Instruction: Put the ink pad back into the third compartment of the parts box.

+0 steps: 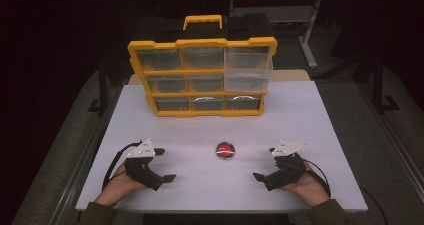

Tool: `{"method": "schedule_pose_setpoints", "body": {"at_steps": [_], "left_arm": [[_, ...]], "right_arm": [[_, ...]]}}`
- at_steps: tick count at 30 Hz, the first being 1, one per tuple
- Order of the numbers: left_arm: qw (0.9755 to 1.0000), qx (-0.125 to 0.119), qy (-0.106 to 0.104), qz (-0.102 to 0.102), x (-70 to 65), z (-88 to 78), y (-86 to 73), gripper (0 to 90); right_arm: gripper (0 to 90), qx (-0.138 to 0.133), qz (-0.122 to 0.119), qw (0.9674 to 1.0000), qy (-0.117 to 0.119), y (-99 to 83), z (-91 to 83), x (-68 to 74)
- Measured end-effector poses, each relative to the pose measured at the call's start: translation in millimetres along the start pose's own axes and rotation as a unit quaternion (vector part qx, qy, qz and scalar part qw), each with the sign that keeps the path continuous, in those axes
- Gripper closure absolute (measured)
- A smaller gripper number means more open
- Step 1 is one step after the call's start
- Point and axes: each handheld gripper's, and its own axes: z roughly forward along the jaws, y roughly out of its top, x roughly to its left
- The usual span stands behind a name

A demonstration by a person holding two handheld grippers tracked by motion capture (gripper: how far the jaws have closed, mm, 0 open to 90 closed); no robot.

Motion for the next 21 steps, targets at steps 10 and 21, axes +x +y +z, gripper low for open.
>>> {"method": "schedule_pose_setpoints", "body": {"at_steps": [10,21], "left_arm": [[1.0000,-0.002,0.001,-0.009,2.7,-2.0,-1.0,0.0],[1.0000,-0.002,-0.003,-0.002,0.8,-0.9,-0.8,0.0]], "right_arm": [[0.0,-0.002,0.001,1.0000,0.009,7.3,-0.1,-1.5],[0.0,0.001,-0.012,0.9999,0.002,21.6,2.1,1.3]]}}
